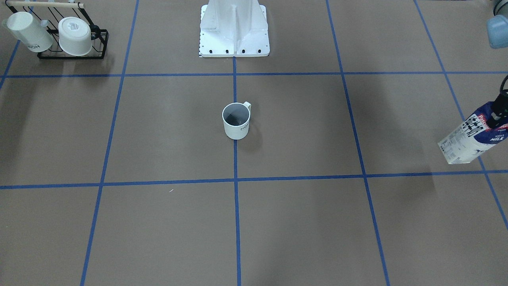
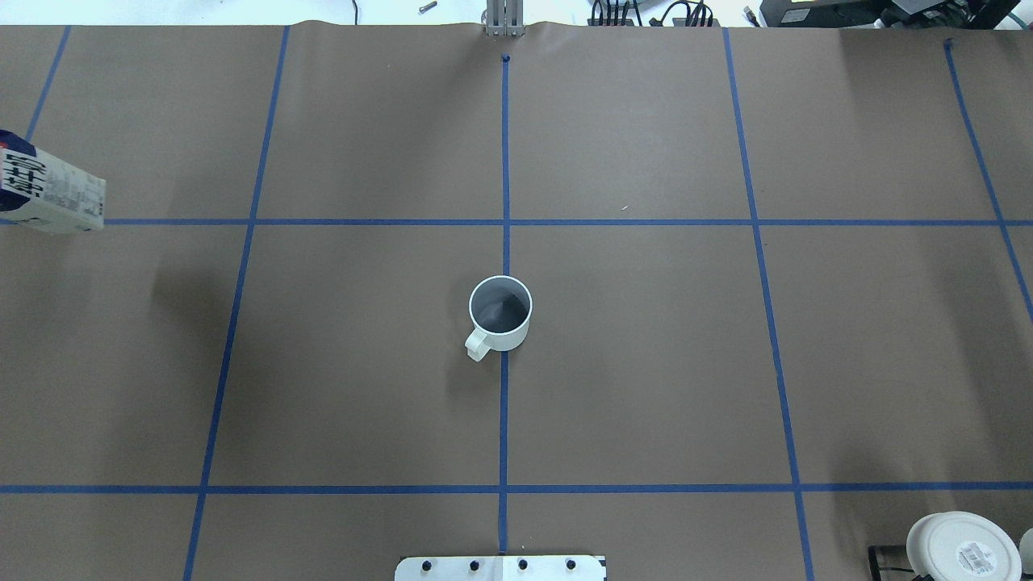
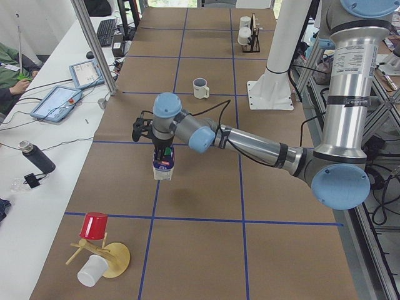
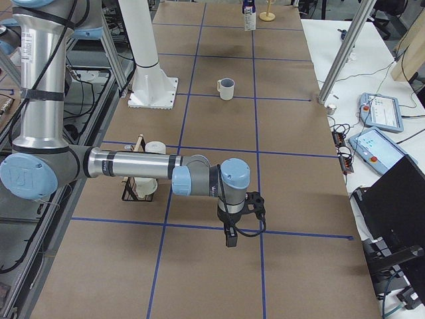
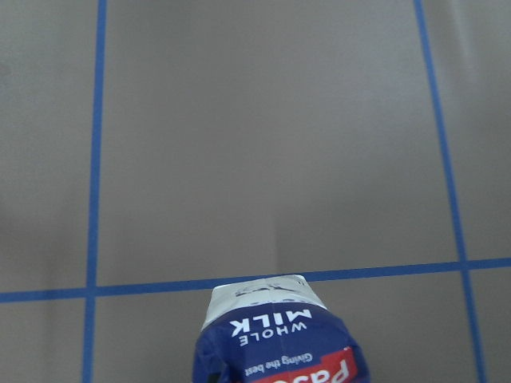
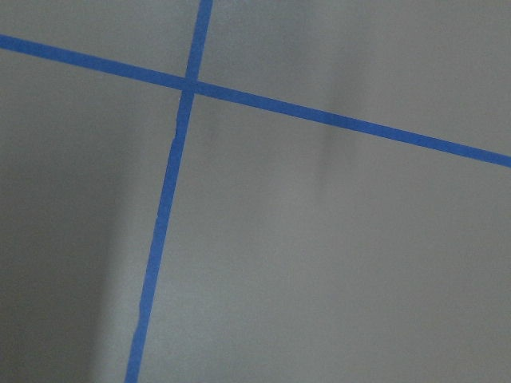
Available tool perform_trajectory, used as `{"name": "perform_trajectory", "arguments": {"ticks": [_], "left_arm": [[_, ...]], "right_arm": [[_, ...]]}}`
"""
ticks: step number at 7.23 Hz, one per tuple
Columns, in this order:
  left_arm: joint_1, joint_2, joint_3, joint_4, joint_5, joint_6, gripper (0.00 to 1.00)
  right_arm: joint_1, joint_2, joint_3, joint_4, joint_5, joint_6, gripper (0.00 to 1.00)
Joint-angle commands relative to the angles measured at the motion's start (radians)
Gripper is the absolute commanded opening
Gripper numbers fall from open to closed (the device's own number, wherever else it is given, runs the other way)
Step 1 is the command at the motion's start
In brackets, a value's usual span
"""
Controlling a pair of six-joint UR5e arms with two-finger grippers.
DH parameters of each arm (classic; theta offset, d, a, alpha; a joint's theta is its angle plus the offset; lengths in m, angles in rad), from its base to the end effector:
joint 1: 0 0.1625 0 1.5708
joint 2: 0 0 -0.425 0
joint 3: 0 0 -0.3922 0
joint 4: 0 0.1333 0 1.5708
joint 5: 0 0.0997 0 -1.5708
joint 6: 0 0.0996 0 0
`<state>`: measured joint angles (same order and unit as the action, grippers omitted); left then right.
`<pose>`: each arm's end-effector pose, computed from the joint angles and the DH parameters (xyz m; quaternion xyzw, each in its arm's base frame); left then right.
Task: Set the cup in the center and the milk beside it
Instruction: 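Carry the blue milk carton with the left gripper toward the mug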
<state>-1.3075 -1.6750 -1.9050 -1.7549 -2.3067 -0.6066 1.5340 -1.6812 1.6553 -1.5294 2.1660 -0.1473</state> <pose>0.0721 -0.5226 0.4206 0.1149 0.4309 -0.0432 0.8940 0.0610 -0.4488 0.6760 0.0236 -0.2924 -0.0901 0.9518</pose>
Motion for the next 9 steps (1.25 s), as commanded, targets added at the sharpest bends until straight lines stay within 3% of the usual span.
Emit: {"name": "perform_trajectory", "arguments": {"ticks": [1,3,5,7,9], "left_arm": [[0.143,-0.168,-0.097,0.212,0.073,-0.175,0.0],[0.335,-0.344,-0.095,0.345,0.201,-0.339,0.0],[0.512,-0.46,-0.048,0.364,0.275,-0.482,0.0],[0.603,-0.528,0.015,0.362,0.346,-0.538,0.0],[0.637,-0.609,0.078,0.359,0.346,-0.585,0.0]], "right_arm": [[0.0,0.0,-0.002,0.0,0.0,0.0,1.0],[0.0,0.0,-0.002,0.0,0.0,0.0,1.0],[0.0,0.0,-0.002,0.0,0.0,0.0,1.0],[0.0,0.0,-0.002,0.0,0.0,0.0,1.0],[0.0,0.0,-0.002,0.0,0.0,0.0,1.0]]}}
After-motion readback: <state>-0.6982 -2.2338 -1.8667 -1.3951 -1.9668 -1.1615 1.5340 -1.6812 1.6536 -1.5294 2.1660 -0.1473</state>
